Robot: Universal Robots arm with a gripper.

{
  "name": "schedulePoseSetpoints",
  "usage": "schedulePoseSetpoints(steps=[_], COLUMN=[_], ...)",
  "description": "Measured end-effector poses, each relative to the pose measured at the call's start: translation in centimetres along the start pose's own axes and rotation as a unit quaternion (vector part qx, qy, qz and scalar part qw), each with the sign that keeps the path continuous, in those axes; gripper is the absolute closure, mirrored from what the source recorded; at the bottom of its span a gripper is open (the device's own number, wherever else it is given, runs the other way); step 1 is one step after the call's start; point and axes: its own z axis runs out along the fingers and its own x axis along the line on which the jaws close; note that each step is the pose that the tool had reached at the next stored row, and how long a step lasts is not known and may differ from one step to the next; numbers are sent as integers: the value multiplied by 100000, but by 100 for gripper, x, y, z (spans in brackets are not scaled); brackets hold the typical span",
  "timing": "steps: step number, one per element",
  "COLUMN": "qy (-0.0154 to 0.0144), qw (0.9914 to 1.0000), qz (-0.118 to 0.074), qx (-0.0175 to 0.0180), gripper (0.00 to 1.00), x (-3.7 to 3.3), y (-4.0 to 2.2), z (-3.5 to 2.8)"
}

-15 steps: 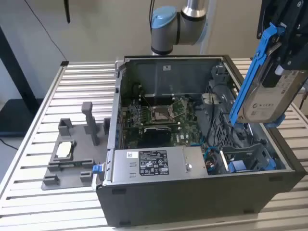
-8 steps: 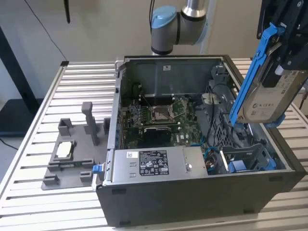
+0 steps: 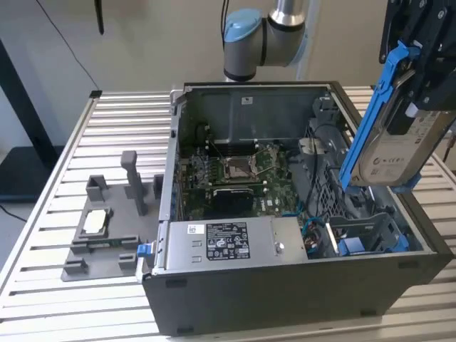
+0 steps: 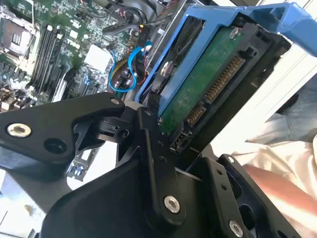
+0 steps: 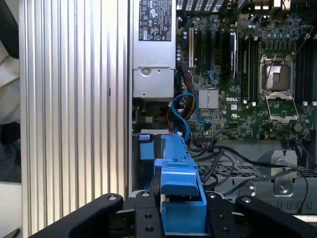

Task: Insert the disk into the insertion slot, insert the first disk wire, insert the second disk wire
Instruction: 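Insert the disk into the insertion slot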

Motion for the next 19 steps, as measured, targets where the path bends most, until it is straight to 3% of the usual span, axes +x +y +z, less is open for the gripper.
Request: schedulePoseSetpoints(steps=[19], qy=[29], qw=[100000], qz=[-51], qx=[3], gripper=[67], x=[3], y=[-15], z=[294])
